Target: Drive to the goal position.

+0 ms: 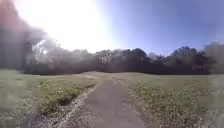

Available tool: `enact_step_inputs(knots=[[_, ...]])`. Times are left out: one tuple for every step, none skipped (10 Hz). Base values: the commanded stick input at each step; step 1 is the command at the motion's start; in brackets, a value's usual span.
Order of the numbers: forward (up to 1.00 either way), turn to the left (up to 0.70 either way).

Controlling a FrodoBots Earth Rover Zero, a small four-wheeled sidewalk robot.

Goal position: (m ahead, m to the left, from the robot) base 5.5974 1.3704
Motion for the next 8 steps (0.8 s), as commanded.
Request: enact_step_inputs(knots=[[0.5, 0.0], [0.5, 0.0], [0.5, 0.0], [0.5, 0.0], [0.5, 0.0], [0.5, 0.0], [0.5, 0.0], [0.5, 0.0]])
